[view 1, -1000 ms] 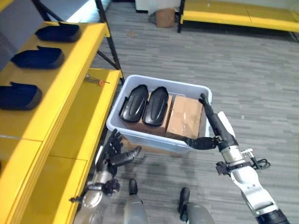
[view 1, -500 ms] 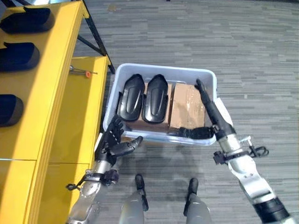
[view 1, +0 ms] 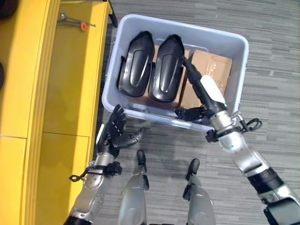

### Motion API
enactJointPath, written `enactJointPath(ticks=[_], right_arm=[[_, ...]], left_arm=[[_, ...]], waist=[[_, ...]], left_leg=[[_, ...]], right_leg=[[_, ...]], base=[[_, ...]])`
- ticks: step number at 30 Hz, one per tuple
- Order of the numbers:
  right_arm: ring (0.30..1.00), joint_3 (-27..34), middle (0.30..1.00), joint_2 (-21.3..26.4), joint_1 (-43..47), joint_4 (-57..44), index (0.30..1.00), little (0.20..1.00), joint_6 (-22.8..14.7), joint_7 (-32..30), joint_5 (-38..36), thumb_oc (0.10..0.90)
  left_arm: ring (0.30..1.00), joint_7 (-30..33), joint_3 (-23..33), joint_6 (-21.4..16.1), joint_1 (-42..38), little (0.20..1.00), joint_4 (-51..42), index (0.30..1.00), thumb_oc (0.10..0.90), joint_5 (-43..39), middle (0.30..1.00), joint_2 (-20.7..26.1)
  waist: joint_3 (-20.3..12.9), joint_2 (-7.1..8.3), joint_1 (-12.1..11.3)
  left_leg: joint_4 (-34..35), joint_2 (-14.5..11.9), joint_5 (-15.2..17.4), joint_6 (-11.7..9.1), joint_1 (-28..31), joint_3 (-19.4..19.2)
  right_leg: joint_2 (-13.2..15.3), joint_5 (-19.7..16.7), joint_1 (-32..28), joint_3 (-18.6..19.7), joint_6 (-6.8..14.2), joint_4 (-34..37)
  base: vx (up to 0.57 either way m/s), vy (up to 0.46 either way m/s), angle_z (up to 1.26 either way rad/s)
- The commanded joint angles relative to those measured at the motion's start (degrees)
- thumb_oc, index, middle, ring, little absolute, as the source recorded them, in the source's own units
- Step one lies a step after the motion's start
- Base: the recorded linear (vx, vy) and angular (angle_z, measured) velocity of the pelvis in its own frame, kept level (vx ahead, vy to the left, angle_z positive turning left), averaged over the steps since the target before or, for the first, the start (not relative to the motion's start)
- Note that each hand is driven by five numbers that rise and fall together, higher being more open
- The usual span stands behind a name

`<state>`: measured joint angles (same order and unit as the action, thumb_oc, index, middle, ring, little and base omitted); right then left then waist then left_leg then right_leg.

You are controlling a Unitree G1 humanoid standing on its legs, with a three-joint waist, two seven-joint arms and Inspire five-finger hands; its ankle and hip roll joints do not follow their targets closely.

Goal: Move parts from the plastic box to the shelf.

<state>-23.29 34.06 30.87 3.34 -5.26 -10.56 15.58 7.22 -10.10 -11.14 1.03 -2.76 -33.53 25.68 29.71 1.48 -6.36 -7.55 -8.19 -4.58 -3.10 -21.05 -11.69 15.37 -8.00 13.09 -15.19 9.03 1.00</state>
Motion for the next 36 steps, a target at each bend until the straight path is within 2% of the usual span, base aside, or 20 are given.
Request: enactJointPath(ticks=[1, 10, 16, 36], right_arm=[[1.0, 0.91, 1.0, -0.16, 5.8, -3.76, 1.0, 1.0, -2.94, -2.9, 2.22, 0.9], [1.0, -0.14, 1.0, -2.17, 9.76, 1.84, 1.0, 1.0, -1.27, -5.67, 5.13, 0.9], [1.0, 1.41, 1.0, -1.19, 12.49, 3.15, 1.0, 1.0, -0.26, -8.26, 7.03, 0.9], [1.0, 5.29, 1.0, 0.91, 16.59, 5.61, 1.0, 1.0, 1.98, -14.18, 10.52, 0.9]], left_arm=[[1.0, 0.77, 1.94, -5.24, 1.8, 1.0, -7.61, 1.0, 0.9, -0.2, 1.0, 2.39], [1.0, 1.94, 2.08, -5.34, 1.39, 1.0, -7.47, 1.0, 0.9, 0.03, 1.0, 2.5], [1.0, 2.48, 1.74, -5.71, 0.52, 1.0, -7.53, 1.0, 0.9, -0.08, 1.0, 2.57], [1.0, 4.01, 0.95, -6.37, -0.51, 1.0, -7.51, 1.0, 0.9, 0.36, 1.0, 2.51]], waist=[[-3.62, 1.08, -0.7], [-1.45, 0.59, -3.44], [-0.04, 0.22, -4.01], [0.09, -0.9, -4.14]], left_leg=[[-2.42, -3.85, -1.73, -3.66, -3.34, 3.26], [-2.45, -3.76, -2.54, -4.0, -6.28, 5.33], [-2.87, -3.45, -2.45, -4.01, -7.74, 5.69], [-4.48, -2.27, -1.35, -3.66, -13.03, 6.1]], right_leg=[[6.02, 2.48, -2.43, -2.52, 3.58, -5.84], [5.34, 2.5, -1.99, -4.36, 3.34, -5.24], [5.44, 2.29, -1.48, -5.1, 3.37, -5.13], [6.01, 2.26, 2.17, -5.74, 3.62, -5.52]], base=[[-0.01, -0.045, 0.13], [-0.01, -0.036, 0.15], [-0.01, -0.001, 0.05], [0.0, 0.0, 0.01]])
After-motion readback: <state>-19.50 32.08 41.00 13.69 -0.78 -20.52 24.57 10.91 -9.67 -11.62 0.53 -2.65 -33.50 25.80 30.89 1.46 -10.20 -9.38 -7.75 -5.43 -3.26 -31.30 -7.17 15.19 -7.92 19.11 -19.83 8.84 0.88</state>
